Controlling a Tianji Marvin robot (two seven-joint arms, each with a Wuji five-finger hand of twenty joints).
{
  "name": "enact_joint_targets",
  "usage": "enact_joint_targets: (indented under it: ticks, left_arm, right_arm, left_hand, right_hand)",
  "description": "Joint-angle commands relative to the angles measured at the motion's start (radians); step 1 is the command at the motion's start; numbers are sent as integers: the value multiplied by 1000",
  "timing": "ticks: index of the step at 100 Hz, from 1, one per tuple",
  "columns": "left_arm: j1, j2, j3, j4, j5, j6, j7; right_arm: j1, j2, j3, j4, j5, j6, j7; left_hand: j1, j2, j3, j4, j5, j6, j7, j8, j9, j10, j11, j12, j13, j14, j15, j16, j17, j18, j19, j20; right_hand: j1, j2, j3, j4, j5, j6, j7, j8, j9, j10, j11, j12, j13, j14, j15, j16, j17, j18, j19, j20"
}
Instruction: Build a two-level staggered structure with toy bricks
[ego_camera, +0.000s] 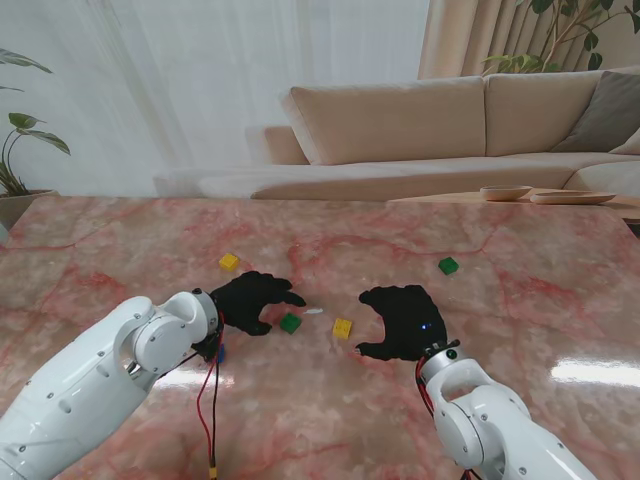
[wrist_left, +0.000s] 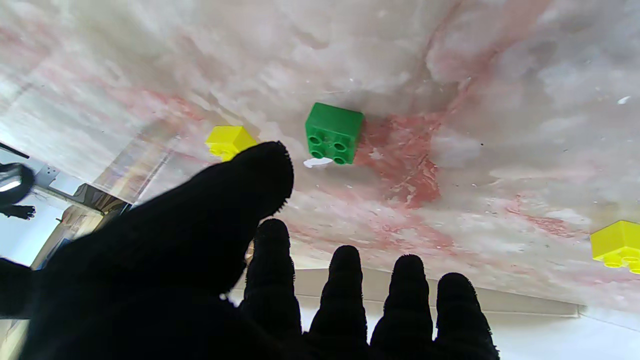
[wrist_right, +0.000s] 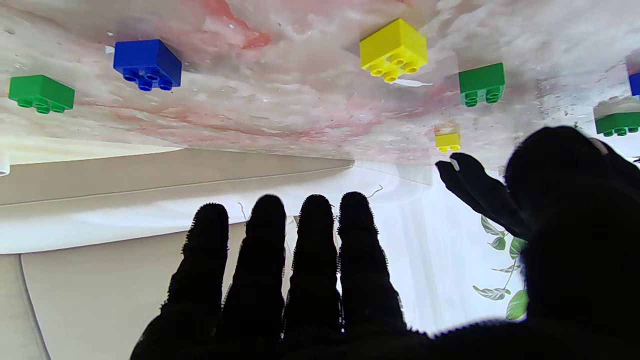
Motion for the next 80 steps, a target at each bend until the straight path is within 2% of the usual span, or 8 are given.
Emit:
enact_joint_targets:
  ticks: [1,17,38,52,68,80]
  left_arm:
    - [-16,-12,14,28,-8,1,3]
    - [-73,-19,91,98,-6,9,33]
    - [-131,-27,175,165,-2,14,66]
    - [-156,-38,215,209,8,14,117]
    - [-183,-47,256,245,12,29,148]
    - [-200,-54,282,272,11,37,169]
  right_arm:
    - [-16,0,3,2,8,-1,8]
    - [-30,0,11,-2,2,0,9]
    - [-44,1,26,-13,-5,0,13]
    - [-49,1,35,-18,-6,-4,15]
    - [-49,1,37,-17,-3,-8,22]
    - [-51,1,37,-18,-1,-8,23]
  left_hand:
    - [33,-25,45,-6,-25,-36,20,17,-37,-16,-5,18,-47,-32,-18,13,-3,-25,-13,10]
    - [-23,-40,15,-17,-30,-16,30,23,-39,-17,-9,20,-46,-33,-20,15,-2,-25,-15,9]
    - [-38,-65,-3,-33,-42,10,75,46,-40,-20,-10,31,-42,-32,-9,26,-4,-25,-2,28]
    - [-40,-62,0,-36,-98,-6,132,77,-39,-23,-6,39,-36,-31,20,36,-10,-25,19,65]
    - [-44,-61,-1,-38,-106,3,160,95,-34,-22,-1,43,-30,-28,35,39,-12,-25,26,86]
    - [-51,-65,-8,-44,-107,7,220,142,-27,-31,20,43,-24,-28,60,41,-16,-25,38,121]
  right_hand:
    - [-20,6,5,36,-9,11,-11,-12,-3,15,-11,-8,-28,8,-7,-12,-21,8,-17,-10]
    - [-20,7,3,36,-9,11,-9,-14,-2,15,-12,-7,-33,8,-3,-10,-23,10,-13,-6]
    - [-14,7,3,35,-8,10,-8,-16,-2,14,-13,-6,-33,9,2,-8,-22,12,-11,-2]
    - [-13,11,3,35,-6,9,-6,-17,3,14,-12,-4,-30,6,4,-8,-15,16,-7,1]
    - [-11,11,2,34,-3,7,-5,-19,7,13,-13,-4,-27,6,3,-9,-10,23,-1,6]
    - [-10,13,2,34,-2,7,-4,-20,7,12,-15,-4,-27,5,1,-9,-12,24,0,8]
